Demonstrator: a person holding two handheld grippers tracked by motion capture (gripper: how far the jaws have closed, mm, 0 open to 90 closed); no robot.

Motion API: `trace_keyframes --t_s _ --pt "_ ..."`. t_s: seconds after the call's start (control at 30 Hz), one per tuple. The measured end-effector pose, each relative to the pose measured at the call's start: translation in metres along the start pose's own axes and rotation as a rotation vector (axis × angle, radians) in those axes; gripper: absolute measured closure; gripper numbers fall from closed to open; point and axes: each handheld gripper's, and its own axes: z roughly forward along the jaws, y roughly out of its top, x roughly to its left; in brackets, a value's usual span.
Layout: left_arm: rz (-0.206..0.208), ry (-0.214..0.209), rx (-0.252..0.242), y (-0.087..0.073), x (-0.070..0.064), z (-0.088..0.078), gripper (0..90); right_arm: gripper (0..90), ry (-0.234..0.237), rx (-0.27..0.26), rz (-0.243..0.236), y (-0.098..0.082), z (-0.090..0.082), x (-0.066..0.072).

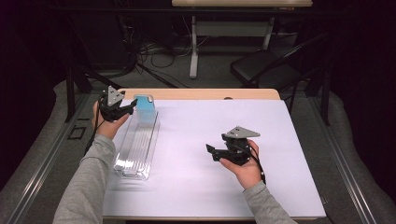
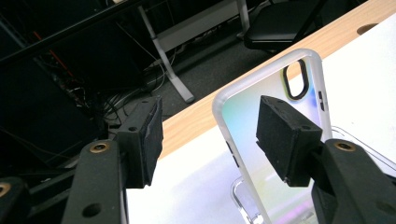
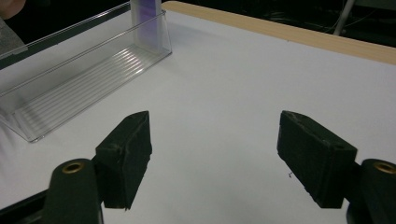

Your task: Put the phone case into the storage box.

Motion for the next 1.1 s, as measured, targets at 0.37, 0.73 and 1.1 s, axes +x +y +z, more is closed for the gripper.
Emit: trace_keyframes --t_s 0.37,0.73,1.1 --pt "-0.084 -0.063 0.049 0.003 0.002 -0.012 41.4 25.9 0.002 -0.003 -0.001 0.000 0.000 0.000" --pt "-0.087 -0.107 0.062 0.008 -0.004 -0.022 37.3 25.5 0.004 -0.003 -0.002 0.001 0.000 0.000" --pt "-0.154 -0.096 0.082 0.014 -0.003 -0.036 32.9 24.2 0.002 -0.005 -0.005 0.001 -0.001 0.001"
